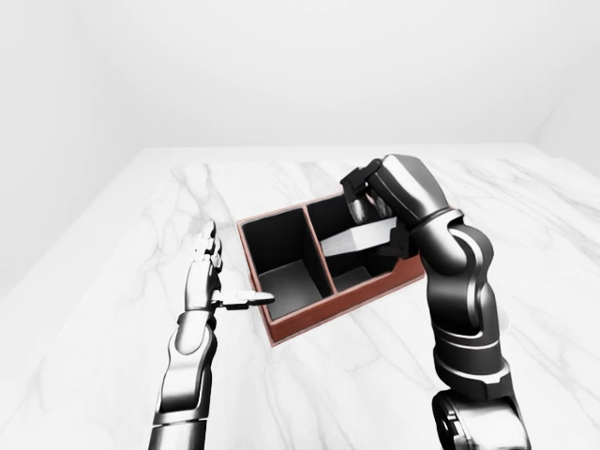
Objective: Pick up the book and place it in the front compartment of the caddy.
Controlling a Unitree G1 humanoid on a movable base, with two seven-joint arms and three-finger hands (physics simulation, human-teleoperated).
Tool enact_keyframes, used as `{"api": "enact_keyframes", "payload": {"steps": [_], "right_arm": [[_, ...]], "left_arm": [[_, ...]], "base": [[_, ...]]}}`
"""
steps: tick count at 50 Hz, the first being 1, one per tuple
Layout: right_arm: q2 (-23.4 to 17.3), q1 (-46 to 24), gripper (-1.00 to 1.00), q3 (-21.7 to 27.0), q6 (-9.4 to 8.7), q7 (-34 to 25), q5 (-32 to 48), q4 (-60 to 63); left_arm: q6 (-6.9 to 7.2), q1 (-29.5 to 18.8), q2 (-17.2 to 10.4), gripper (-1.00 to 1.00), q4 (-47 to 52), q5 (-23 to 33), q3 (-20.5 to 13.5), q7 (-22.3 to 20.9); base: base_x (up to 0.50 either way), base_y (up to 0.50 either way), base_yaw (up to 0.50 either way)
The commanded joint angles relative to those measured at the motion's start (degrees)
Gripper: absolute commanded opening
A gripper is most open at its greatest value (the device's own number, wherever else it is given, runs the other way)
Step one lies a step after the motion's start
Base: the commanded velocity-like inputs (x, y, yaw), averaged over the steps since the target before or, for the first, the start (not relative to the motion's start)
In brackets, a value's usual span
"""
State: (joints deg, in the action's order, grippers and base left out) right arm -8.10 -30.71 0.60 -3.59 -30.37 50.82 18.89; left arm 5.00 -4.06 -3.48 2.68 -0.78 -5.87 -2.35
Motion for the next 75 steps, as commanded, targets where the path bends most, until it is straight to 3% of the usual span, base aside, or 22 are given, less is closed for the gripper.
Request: {"api": "enact_keyframes", "payload": {"steps": [1, 38, 46, 58, 75], "right_arm": [[-0.6, -3.4, -1.00, 0.3, 1.24, 3.2, -0.3, -5.0], [-2.6, -11.5, -1.00, 0.7, 4.15, 7.3, -0.3, -17.5], [-2.6, -12.2, -1.00, 0.3, 6.73, 10.4, 0.2, -22.8], [-2.2, -14.4, -1.00, -0.2, 8.48, 13.8, 0.8, -29.4], [-2.9, -16.4, -1.00, -0.1, 8.59, 17.1, 0.8, -35.8]], "left_arm": [[0.00, -0.2, -0.1, 1.00, -0.7, 0.0, 0.0, 0.1], [0.00, -0.3, -0.1, 1.00, -0.9, 0.0, -0.1, 0.2], [0.00, -0.2, -0.1, 1.00, -0.8, 0.0, -0.1, 0.2], [0.00, -0.4, -0.2, 1.00, -1.2, -0.1, -0.2, 0.2], [0.00, -0.5, -0.2, 1.00, -1.5, 0.0, -0.1, 0.4]], "base": [[0.00, 0.00, 0.00], [0.00, 0.00, 0.00], [0.00, 0.00, 0.00], [0.00, 0.00, 0.00], [0.00, 0.00, 0.00]]}}
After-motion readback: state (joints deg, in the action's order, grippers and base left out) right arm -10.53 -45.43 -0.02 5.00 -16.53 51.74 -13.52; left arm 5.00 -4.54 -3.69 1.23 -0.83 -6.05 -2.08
